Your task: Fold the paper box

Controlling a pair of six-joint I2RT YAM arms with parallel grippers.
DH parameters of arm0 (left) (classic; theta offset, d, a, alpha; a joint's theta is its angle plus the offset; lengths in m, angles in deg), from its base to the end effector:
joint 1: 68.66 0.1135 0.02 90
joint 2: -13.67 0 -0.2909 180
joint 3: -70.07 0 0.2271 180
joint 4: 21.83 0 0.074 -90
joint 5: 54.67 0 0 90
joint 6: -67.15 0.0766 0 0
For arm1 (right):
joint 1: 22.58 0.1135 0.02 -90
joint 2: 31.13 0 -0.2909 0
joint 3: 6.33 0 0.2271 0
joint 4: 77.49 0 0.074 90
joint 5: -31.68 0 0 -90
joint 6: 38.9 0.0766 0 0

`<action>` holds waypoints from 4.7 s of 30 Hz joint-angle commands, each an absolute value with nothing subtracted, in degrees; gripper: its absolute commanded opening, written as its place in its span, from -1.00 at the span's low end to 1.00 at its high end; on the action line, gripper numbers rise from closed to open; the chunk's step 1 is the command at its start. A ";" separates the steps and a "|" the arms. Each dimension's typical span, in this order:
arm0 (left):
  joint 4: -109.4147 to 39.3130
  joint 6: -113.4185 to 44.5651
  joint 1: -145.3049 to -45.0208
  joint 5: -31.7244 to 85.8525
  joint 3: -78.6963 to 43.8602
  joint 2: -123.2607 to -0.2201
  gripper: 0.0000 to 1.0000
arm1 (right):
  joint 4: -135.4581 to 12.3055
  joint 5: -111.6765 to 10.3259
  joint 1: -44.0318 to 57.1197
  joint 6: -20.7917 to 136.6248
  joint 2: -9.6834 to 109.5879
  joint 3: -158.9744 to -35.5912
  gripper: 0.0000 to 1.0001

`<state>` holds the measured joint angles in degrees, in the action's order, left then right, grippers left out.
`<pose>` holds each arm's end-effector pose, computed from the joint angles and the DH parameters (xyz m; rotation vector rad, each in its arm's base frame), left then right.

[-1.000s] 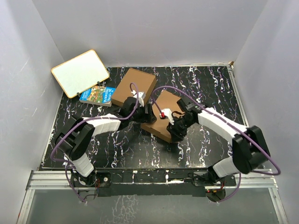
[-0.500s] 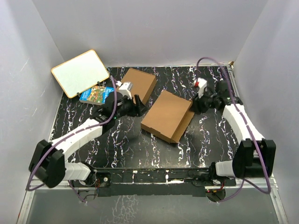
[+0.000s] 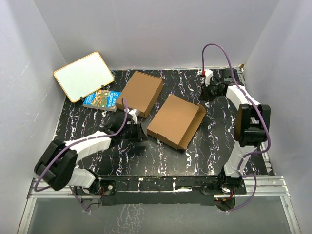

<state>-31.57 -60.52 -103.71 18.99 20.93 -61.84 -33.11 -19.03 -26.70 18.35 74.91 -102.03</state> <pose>0.2085 -0.1726 0.2073 0.1182 2.3620 -0.9835 0.4032 0.0196 0.2435 -0.8218 2.1645 0.5477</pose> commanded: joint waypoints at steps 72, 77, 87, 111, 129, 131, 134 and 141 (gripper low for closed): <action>-15.95 -40.02 -96.23 16.13 -4.47 -69.10 0.94 | 3.54 -8.57 -20.04 -22.11 45.04 -76.33 -0.53; -9.38 -47.69 -95.82 9.78 6.15 -62.23 0.94 | 2.57 -5.78 -22.37 -18.29 43.86 -79.45 -0.44; -5.30 -65.10 -97.24 6.79 19.72 -54.70 0.76 | -18.12 -0.90 -32.51 7.62 47.68 -86.31 -0.06; -16.52 -66.13 -111.64 21.53 5.96 -77.86 -0.01 | -26.36 -21.86 -35.77 9.72 60.86 -81.71 -0.78; -15.77 -64.97 -111.73 19.06 -3.22 -89.30 0.06 | -12.04 -15.42 -35.68 -2.76 51.68 -74.76 -0.79; -16.07 -64.15 -111.73 18.69 -4.00 -89.92 0.06 | -9.31 -13.72 -35.68 -5.23 50.37 -74.30 -0.79; -17.57 -61.77 -111.51 19.38 -4.62 -89.22 0.10 | -8.19 -13.73 -35.68 -5.70 48.21 -73.71 -0.72; -24.45 -49.10 -110.67 21.45 -1.60 -79.39 0.21 | -10.83 -22.99 -35.94 -0.03 44.51 -77.61 -0.24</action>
